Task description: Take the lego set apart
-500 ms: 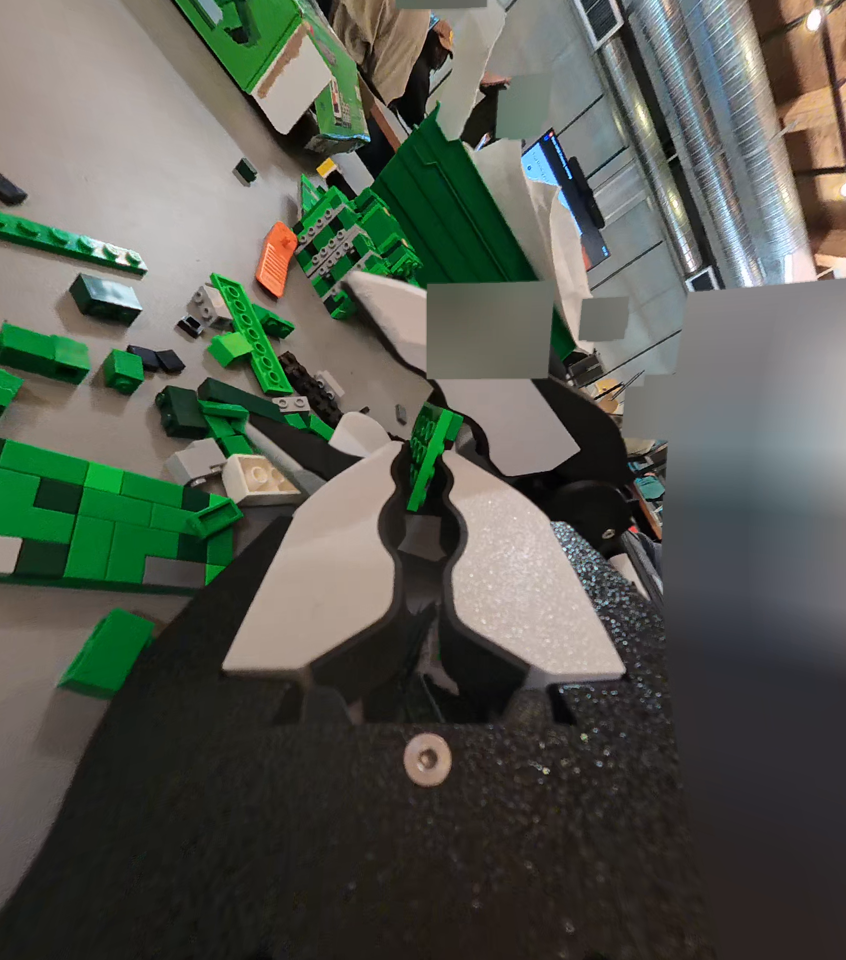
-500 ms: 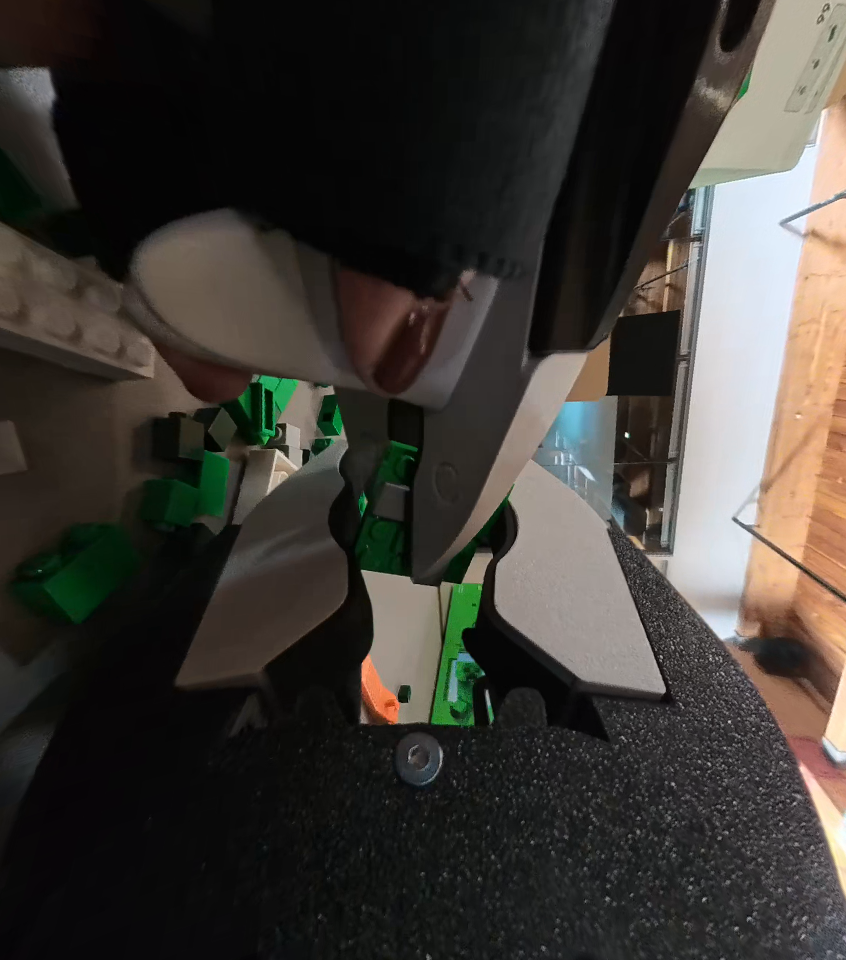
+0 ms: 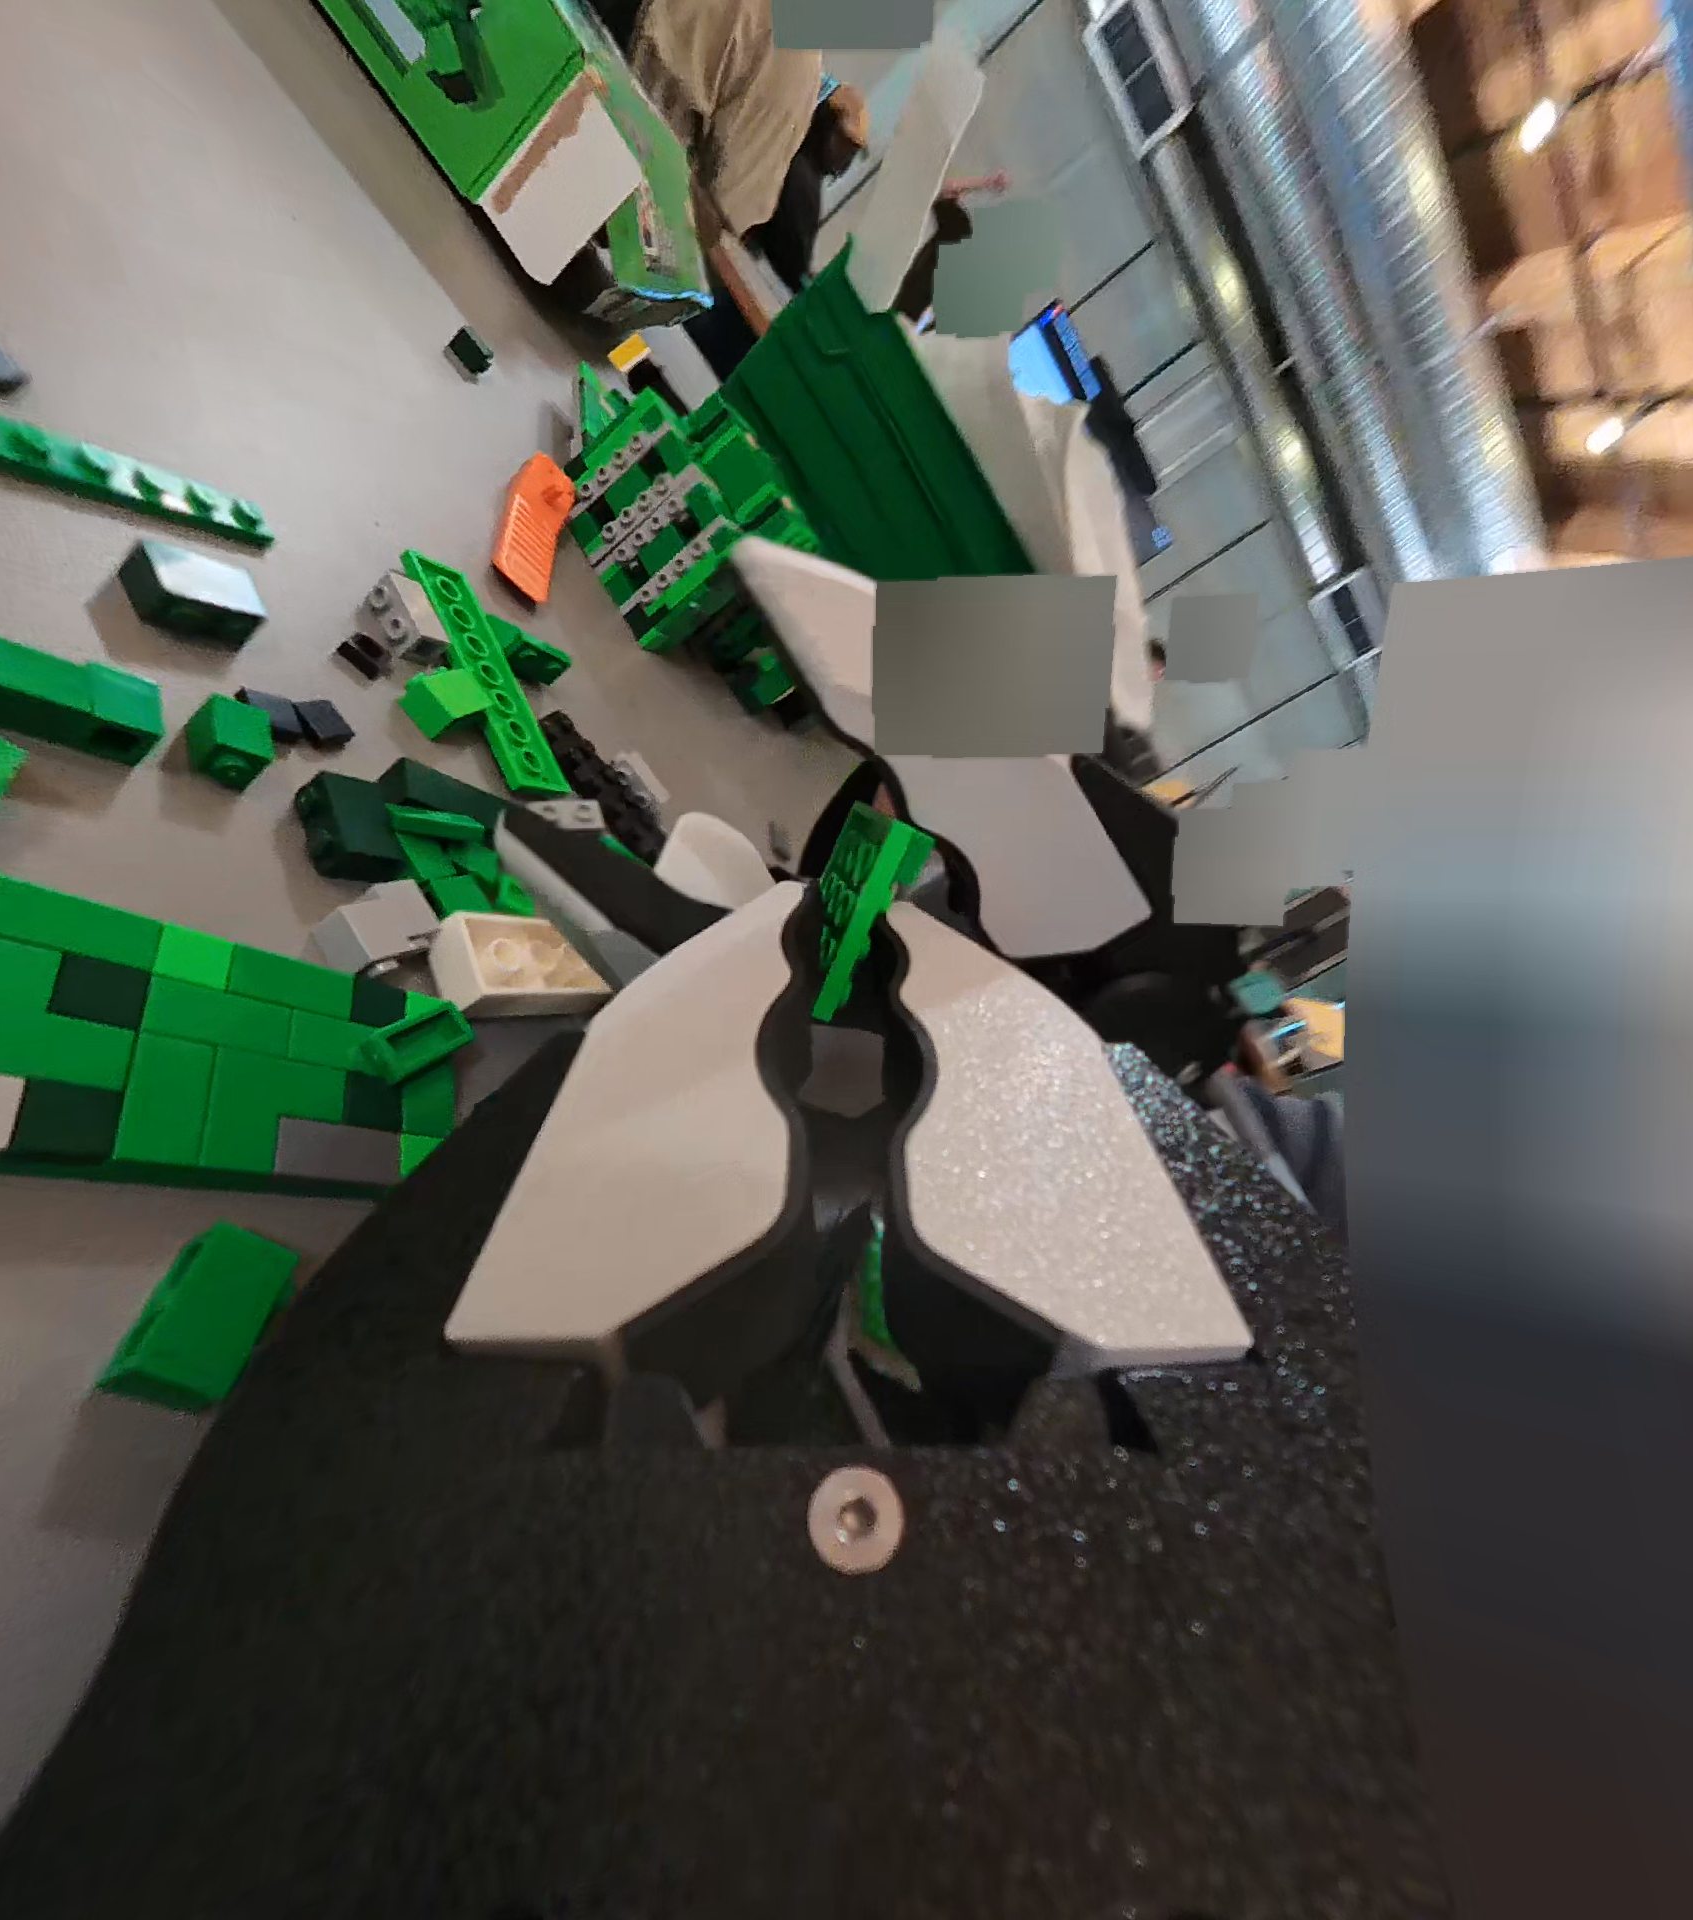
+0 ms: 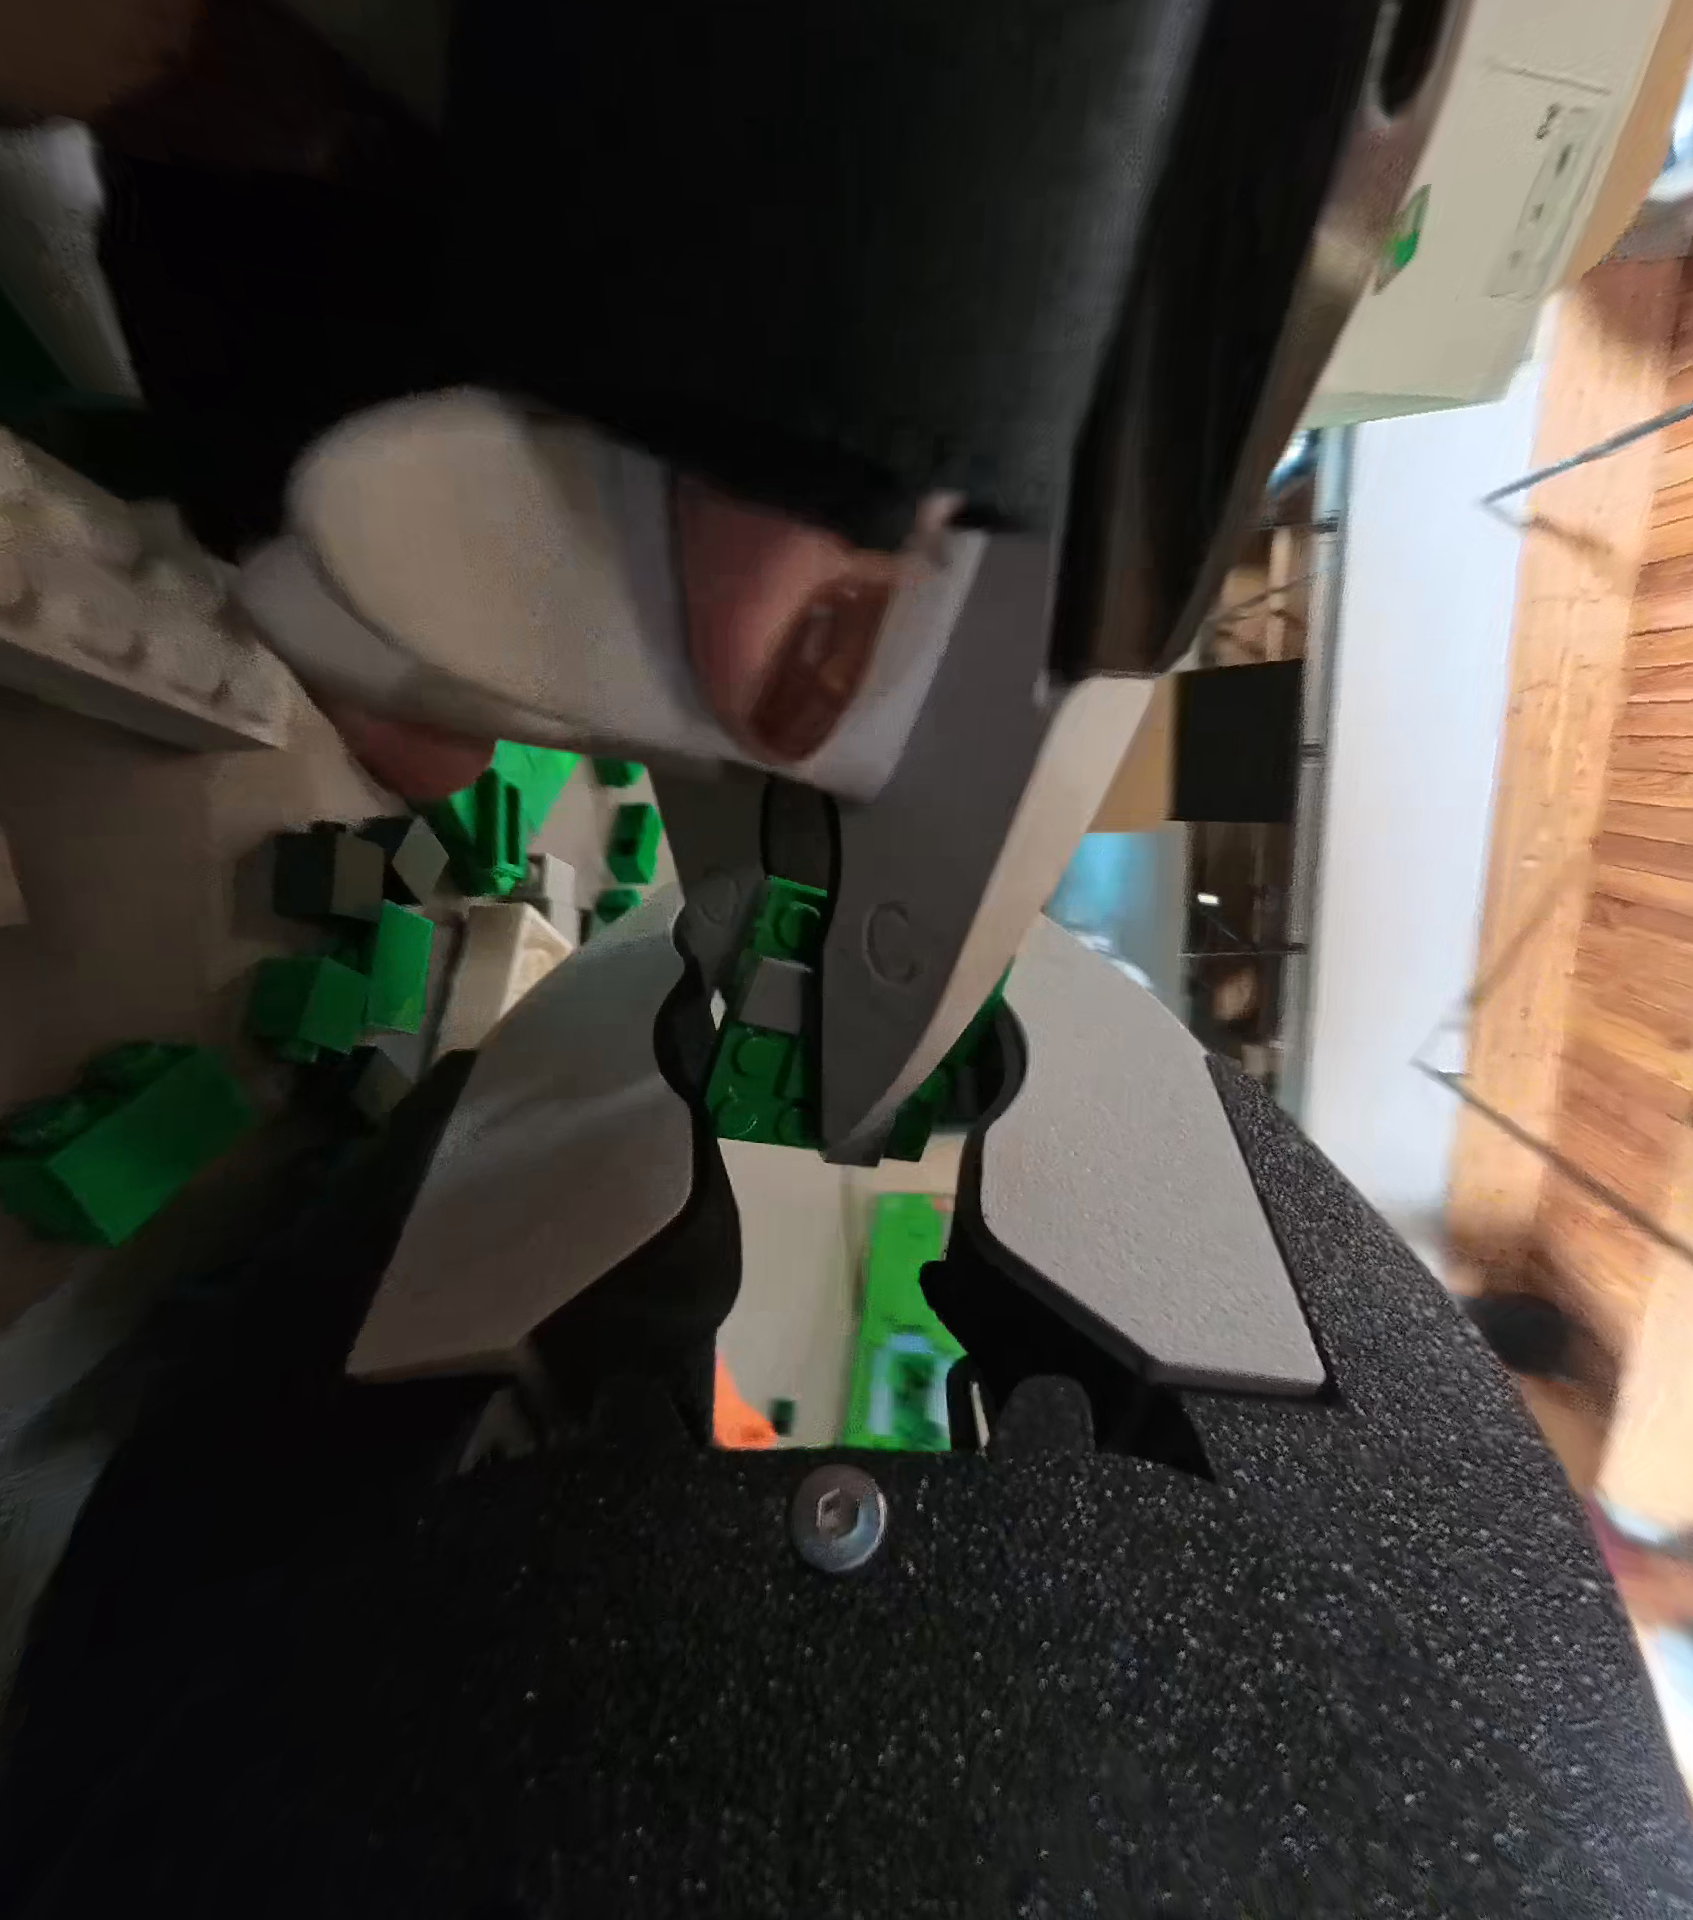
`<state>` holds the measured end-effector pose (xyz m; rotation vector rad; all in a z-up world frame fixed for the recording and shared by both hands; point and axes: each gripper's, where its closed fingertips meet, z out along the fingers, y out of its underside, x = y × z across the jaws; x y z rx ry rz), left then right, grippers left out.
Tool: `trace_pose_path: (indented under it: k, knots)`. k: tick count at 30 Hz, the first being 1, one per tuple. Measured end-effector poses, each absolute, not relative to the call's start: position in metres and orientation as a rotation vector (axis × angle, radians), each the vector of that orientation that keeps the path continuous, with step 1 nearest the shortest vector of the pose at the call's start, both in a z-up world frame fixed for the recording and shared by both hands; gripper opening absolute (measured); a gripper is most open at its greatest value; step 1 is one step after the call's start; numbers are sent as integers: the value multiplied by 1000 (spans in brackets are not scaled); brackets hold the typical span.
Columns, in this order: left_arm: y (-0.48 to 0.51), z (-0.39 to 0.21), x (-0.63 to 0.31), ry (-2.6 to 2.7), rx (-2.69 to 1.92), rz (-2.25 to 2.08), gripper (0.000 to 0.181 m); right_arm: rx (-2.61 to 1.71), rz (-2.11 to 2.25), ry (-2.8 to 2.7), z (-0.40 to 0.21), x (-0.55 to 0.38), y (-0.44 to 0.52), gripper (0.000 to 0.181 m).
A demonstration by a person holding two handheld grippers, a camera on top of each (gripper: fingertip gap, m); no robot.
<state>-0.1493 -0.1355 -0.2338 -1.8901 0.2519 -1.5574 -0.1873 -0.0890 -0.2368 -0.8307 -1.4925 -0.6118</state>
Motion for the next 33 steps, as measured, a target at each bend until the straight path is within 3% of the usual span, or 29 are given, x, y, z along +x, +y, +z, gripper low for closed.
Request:
trace_pose_path:
  k: [1,6,10,13,21,33]
  knots:
    - [-135,-236,-150,288,-1914,-1480,7,-858,-542,-1500,-239,-188,-92,42]
    - [-135,-235,-149,360,-1928,-1376,6,-900,-437,-1501,-239,-191,-97,43]
    - [-134,-242,-150,392,-1973,-1289,6,-978,-431,-1496,-242,-190,-91,68]
    - [-136,-237,-148,445,-1947,-1257,6,-1000,-374,-1524,-246,-192,-94,50]
    - [-138,-238,-147,477,-1960,-1223,6,-984,-352,-1523,-245,-192,-96,46]
    - [-136,-228,-153,218,-1837,-1624,5,-742,-653,-1446,-229,-193,-94,38]
